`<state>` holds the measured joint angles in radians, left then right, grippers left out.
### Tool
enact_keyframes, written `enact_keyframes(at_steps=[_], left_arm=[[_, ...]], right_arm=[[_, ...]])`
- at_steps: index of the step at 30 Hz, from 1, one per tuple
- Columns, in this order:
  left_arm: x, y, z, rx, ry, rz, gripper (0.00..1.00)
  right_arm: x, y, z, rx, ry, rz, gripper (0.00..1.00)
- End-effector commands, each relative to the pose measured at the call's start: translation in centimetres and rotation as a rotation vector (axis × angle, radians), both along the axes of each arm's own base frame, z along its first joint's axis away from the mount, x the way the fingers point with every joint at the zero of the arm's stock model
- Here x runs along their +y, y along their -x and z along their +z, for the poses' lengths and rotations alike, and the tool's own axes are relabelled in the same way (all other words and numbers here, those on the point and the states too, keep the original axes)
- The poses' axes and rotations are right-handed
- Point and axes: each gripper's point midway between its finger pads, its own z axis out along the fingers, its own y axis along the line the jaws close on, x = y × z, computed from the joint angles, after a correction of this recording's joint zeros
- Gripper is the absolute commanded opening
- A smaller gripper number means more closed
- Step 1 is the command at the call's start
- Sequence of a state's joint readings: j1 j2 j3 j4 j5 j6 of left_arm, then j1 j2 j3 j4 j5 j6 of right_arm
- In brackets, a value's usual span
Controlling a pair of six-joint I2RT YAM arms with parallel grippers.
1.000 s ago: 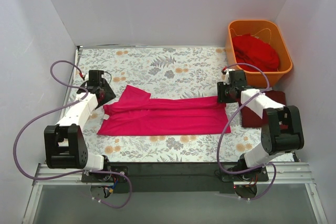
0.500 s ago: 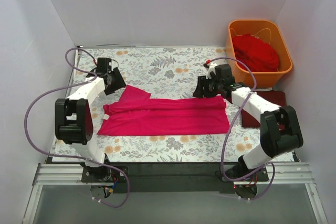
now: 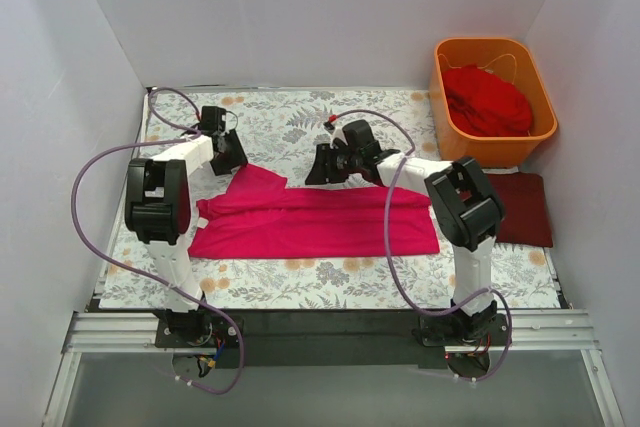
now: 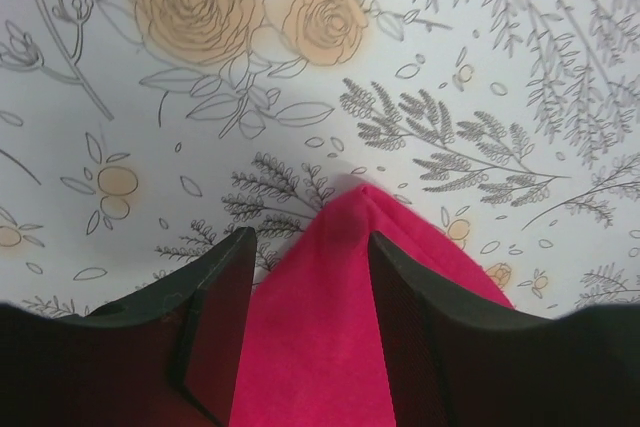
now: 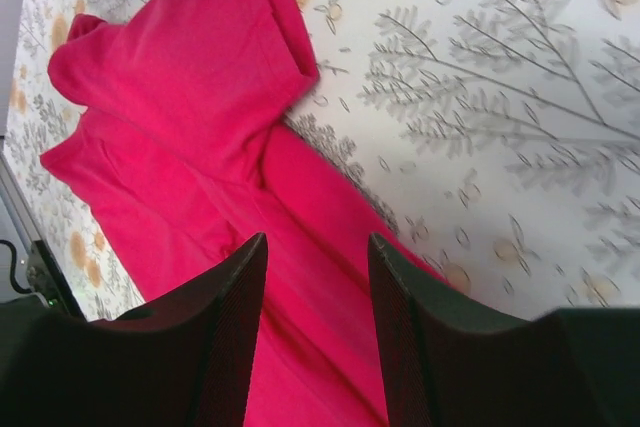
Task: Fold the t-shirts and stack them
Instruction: Fold the tshirt
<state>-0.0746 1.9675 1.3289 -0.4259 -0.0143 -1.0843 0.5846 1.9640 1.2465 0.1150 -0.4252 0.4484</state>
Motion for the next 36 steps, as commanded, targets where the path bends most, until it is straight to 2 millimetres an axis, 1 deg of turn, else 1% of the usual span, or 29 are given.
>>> enact_keyframes(at_steps=[1, 2, 3, 4, 5, 6, 7, 8, 10, 11, 12, 16, 19, 20, 22, 23, 24, 25, 26, 28, 29, 30, 31, 33, 34, 36], left_arm=[[-0.3, -1.2, 0.7, -0.033, -0.012, -0.021, 0.47], [-0.4, -1.2, 0.5, -0.027, -0.013, -0.029, 0.47], [-0.5, -1.3, 0.4, -0.027, -0.014, -0.03, 0.44], [-0.6, -1.3, 0.1, -0.021, -0.014, -0.032, 0.44], [-0.7, -1.2, -0.2, -0.013, -0.016, -0.038, 0.43], [-0.8, -1.2, -0.3, -0.01, -0.013, -0.041, 0.43], [-0.9, -1.1, -0.6, -0.004, -0.012, -0.043, 0.4], [-1.1, -1.0, -0.7, -0.001, -0.011, -0.049, 0.38], [-1.4, -0.6, -1.3, 0.013, -0.012, -0.057, 0.37], [-1.6, -0.5, -1.4, 0.016, -0.014, -0.059, 0.36], [-1.6, -0.4, -1.6, 0.022, -0.015, -0.062, 0.3], [-1.7, -0.1, -2.2, 0.035, -0.022, -0.067, 0.28], [-1.9, 0.0, -2.6, 0.045, -0.02, -0.074, 0.21], [-1.9, 0.1, -2.7, 0.048, -0.019, -0.074, 0.2], [-2.1, 0.2, -2.9, 0.054, -0.019, -0.08, 0.16], [-2.1, 0.3, -3.1, 0.057, -0.02, -0.082, 0.1], [-2.1, 0.4, -3.3, 0.062, -0.019, -0.083, 0.05], [-2.1, 0.4, -3.3, 0.063, -0.021, -0.084, 0.0], [-2.1, 0.4, -3.2, 0.061, -0.024, -0.086, 0.0], [-2.0, 0.3, -2.6, 0.049, -0.029, -0.091, 0.0], [-1.9, 0.2, -2.2, 0.041, -0.037, -0.089, 0.0], [-1.6, 0.0, -1.2, 0.02, -0.047, -0.082, 0.0], [-1.5, -0.1, -0.4, 0.004, -0.053, -0.077, 0.0], [-1.3, -0.1, 1.0, -0.021, -0.058, -0.07, 0.0], [-1.3, -0.3, 2.8, -0.059, -0.057, -0.064, 0.0], [-1.4, 0.1, 4.2, -0.075, -0.044, -0.056, 0.0]], right_arm=[[3.9, -1.5, 2.1, -0.029, -0.105, 0.012, 0.51], [4.3, -1.6, 0.8, 0.001, -0.099, 0.006, 0.51], [5.2, -2.1, 1.3, -0.005, -0.115, 0.008, 0.51], [5.5, -2.3, 1.0, 0.002, -0.118, 0.009, 0.51], [6.1, -2.1, -0.1, 0.033, -0.116, 0.012, 0.51], [6.5, -2.2, -0.3, 0.039, -0.118, 0.013, 0.51], [7.2, -2.5, -0.1, 0.037, -0.129, 0.018, 0.51], [7.5, -2.4, -1.3, 0.059, -0.12, 0.018, 0.51], [8.2, -2.4, -1.5, 0.083, -0.132, 0.015, 0.5], [8.3, -2.4, -2.5, 0.103, -0.126, 0.011, 0.5], [8.6, -2.3, -2.8, 0.119, -0.129, 0.008, 0.5], [9.6, -2.2, -4.0, 0.147, -0.129, 0.015, 0.49], [9.9, -2.1, -5.3, 0.172, -0.119, 0.01, 0.47], [10.0, -2.2, -5.3, 0.17, -0.121, 0.009, 0.46], [10.0, -2.2, -5.6, 0.172, -0.118, 0.007, 0.41], [10.0, -2.3, -5.6, 0.171, -0.117, 0.004, 0.38], [10.2, -2.4, -5.5, 0.167, -0.12, 0.006, 0.31], [10.2, -2.4, -5.6, 0.165, -0.119, 0.008, 0.27], [10.2, -2.5, -5.5, 0.161, -0.119, 0.01, 0.17], [10.5, -2.7, -4.6, 0.144, -0.134, 0.024, 0.05], [10.6, -2.7, -4.3, 0.133, -0.138, 0.035, 0.01], [10.8, -2.4, -3.8, 0.125, -0.146, 0.057, 0.01], [11.0, -2.4, -2.8, 0.103, -0.157, 0.073, 0.01], [11.1, -2.2, -1.9, 0.067, -0.159, 0.1, 0.01], [11.1, -1.9, -0.8, 0.051, -0.17, 0.119, 0.01], [11.1, -1.4, 0.1, 0.018, -0.174, 0.149, 0.01]])
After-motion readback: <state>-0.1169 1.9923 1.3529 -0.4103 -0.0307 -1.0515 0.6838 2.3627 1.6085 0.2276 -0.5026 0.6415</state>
